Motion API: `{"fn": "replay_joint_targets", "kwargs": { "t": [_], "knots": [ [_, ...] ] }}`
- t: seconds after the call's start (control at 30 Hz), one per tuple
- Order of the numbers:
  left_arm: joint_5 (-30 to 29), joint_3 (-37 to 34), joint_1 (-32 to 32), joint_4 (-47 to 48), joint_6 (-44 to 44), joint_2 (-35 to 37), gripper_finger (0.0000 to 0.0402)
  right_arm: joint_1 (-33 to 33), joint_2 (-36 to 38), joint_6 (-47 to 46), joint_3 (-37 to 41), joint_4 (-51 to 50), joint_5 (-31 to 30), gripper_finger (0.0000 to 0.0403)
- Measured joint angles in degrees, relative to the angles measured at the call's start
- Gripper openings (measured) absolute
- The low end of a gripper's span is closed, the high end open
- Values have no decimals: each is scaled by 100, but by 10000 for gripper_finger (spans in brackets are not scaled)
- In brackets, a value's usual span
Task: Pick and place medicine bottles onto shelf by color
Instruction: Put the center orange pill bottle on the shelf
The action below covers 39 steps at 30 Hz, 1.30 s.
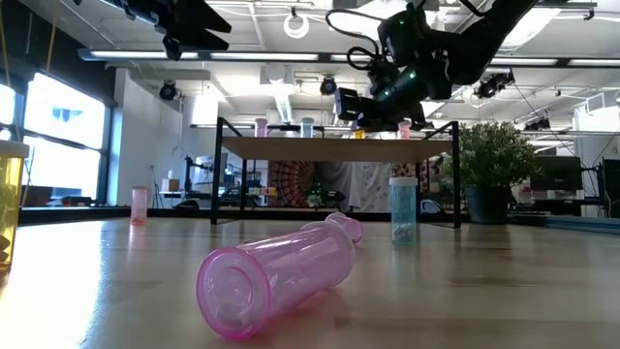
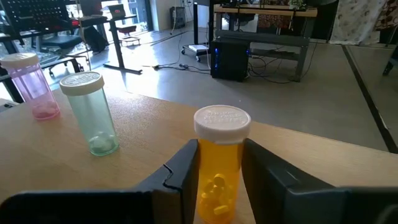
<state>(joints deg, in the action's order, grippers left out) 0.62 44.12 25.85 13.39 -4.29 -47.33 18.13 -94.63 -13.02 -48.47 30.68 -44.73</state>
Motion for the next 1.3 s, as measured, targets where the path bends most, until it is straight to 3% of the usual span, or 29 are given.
{"fn": "replay_joint_targets", "kwargs": {
  "t": [0.23,0.47,1.0,1.3],
  "knots": [
    [0,0,1,0,0,0,215,-3,-4,-109,9,-38,-64,158],
    [0,0,0,0,0,0,215,-15,22,-151,9,-8,-68,185],
    [2,0,2,2,0,0,215,-15,704,-2,9,-31,-57,197],
    [2,0,0,2,0,0,215,66,1866,260,9,-74,820,197]
  ]
}}
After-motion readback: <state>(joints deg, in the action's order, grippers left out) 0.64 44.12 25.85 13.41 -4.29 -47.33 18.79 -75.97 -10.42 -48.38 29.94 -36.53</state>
